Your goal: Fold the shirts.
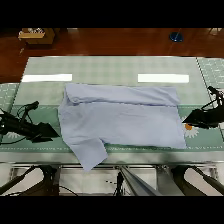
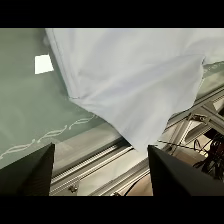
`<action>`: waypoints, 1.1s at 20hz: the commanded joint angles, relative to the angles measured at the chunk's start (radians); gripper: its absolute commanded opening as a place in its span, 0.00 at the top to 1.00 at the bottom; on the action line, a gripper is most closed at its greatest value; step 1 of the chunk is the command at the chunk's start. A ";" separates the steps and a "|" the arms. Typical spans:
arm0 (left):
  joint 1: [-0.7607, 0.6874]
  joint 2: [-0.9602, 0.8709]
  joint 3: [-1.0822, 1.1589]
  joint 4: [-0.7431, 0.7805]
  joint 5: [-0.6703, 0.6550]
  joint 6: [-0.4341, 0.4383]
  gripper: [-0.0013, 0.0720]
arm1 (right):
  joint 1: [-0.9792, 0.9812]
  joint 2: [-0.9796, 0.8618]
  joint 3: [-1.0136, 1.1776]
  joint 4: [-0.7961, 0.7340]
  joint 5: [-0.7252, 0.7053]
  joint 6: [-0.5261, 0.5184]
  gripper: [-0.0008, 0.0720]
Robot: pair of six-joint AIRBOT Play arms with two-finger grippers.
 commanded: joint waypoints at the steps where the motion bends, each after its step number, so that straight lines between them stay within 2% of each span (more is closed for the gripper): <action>1: -0.001 0.002 -0.085 0.019 0.023 0.019 0.06 | -0.013 0.006 -0.027 0.019 -0.013 -0.014 0.40; 3: -0.041 -0.004 -0.107 0.019 0.051 0.009 0.06 | -0.013 0.006 -0.026 0.019 -0.013 -0.014 0.40; 5: -0.091 -0.007 -0.116 0.018 0.126 -0.063 0.06 | -0.013 0.007 -0.026 0.019 -0.013 -0.014 0.40; 7: -0.151 -0.009 -0.116 0.011 0.150 -0.069 0.06 | -0.013 0.007 -0.026 0.019 -0.011 -0.014 0.40; 10: -0.238 -0.034 -0.116 0.006 0.216 -0.143 0.06 | -0.013 0.007 -0.026 0.019 -0.010 -0.013 0.40; 14: -0.358 -0.075 -0.116 -0.104 0.307 -0.152 0.09 | -0.013 0.009 -0.026 0.019 -0.003 -0.005 0.40; 15: -0.383 -0.082 -0.116 -0.118 0.333 -0.178 0.23 | -0.013 0.016 -0.026 0.019 -0.004 -0.005 0.40; 16: -0.402 -0.087 -0.116 -0.119 0.365 -0.219 0.49 | -0.013 0.029 -0.026 0.018 -0.004 -0.005 0.40; 18: -0.412 -0.089 -0.116 -0.120 0.389 -0.248 0.74 | -0.013 0.064 -0.026 0.013 -0.008 0.002 0.40; 19: -0.409 -0.089 -0.116 -0.115 0.385 -0.241 0.90 | -0.013 0.081 -0.026 0.009 -0.011 0.008 0.40; 20: -0.408 -0.089 -0.116 -0.113 0.375 -0.220 0.96 | -0.013 0.097 -0.026 0.003 -0.011 0.017 0.40; 22: -0.408 -0.089 -0.116 -0.097 0.359 -0.216 0.96 | -0.013 0.115 -0.026 -0.027 -0.005 0.036 0.40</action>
